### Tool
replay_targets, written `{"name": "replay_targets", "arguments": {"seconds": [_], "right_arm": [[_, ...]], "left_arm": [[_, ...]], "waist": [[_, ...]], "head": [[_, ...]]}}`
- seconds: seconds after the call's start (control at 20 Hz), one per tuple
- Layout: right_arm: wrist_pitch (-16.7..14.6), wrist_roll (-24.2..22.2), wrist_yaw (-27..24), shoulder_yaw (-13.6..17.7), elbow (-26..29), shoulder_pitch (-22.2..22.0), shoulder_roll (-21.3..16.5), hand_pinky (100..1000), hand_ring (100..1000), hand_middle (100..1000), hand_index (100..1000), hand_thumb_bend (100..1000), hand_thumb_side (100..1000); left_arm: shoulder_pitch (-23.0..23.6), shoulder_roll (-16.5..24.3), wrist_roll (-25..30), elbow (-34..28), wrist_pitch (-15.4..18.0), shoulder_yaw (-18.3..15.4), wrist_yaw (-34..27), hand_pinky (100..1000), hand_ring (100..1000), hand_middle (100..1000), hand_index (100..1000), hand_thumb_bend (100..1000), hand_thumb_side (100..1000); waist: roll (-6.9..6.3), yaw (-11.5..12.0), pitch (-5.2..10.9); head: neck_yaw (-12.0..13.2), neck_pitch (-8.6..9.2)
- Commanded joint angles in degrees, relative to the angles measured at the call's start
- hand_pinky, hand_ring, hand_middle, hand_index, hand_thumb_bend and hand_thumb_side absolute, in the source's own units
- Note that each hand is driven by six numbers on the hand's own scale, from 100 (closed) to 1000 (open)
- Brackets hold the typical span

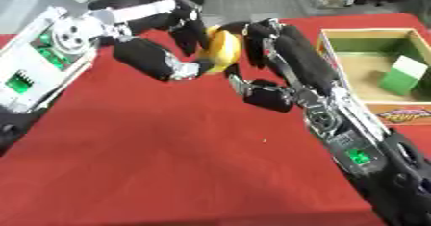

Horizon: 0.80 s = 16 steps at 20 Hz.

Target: Pick up the objects with one hand, pass them to the other hand, and then place them into the box on the other side of the table.

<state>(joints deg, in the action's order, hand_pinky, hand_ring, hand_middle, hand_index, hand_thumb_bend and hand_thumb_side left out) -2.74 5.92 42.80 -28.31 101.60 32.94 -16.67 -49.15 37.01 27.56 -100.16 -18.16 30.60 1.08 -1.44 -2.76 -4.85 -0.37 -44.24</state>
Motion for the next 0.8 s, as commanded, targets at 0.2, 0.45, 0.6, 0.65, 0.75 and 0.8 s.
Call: {"name": "replay_targets", "arguments": {"seconds": [0.2, 0.45, 0.6, 0.65, 0.75, 0.8], "right_arm": [[0.6, 1.2, -2.9, 1.8, 1.7, 0.9, -2.3, 530, 270, 259, 344, 100, 100], [3.2, 0.6, -8.0, 3.7, 4.6, 1.4, -5.9, 530, 269, 260, 346, 100, 100], [4.9, 0.8, -10.0, 5.8, 7.2, 1.5, -9.3, 533, 273, 263, 345, 100, 100], [5.5, 1.1, -10.4, 6.7, 7.9, 1.4, -10.3, 533, 273, 264, 344, 100, 100], [6.7, 1.9, -10.7, 8.7, 8.8, 0.8, -12.9, 536, 277, 267, 343, 100, 100], [7.5, 2.4, -10.2, 9.9, 8.9, 0.3, -14.3, 536, 277, 267, 343, 100, 100]], "left_arm": [[0.2, 3.1, -0.2, 1.1, 2.3, -4.4, 3.6, 738, 606, 519, 597, 428, 479], [2.0, 5.3, -1.7, 1.3, 4.2, -8.9, 6.0, 753, 623, 541, 616, 474, 540], [4.1, 6.7, -4.7, 0.6, 4.7, -12.2, 6.1, 754, 624, 541, 615, 466, 552], [4.9, 7.2, -5.7, 0.4, 4.8, -13.1, 6.1, 755, 624, 541, 615, 465, 553], [6.9, 8.1, -7.9, 0.1, 4.8, -15.0, 5.8, 753, 621, 536, 611, 466, 554], [7.9, 8.5, -9.0, 0.0, 4.7, -15.9, 5.7, 751, 619, 534, 608, 475, 554]], "waist": [[-0.57, -0.2, 0.68], [-0.46, -0.1, 0.68], [-0.38, 0.0, 0.62], [-0.36, 0.0, 0.6], [-0.32, 0.0, 0.52], [-0.3, 0.0, 0.49]], "head": [[-0.1, 0.13], [-0.1, 0.13], [-0.2, 0.13], [-0.2, 0.13], [-0.3, 0.13], [-0.4, 0.13]]}}
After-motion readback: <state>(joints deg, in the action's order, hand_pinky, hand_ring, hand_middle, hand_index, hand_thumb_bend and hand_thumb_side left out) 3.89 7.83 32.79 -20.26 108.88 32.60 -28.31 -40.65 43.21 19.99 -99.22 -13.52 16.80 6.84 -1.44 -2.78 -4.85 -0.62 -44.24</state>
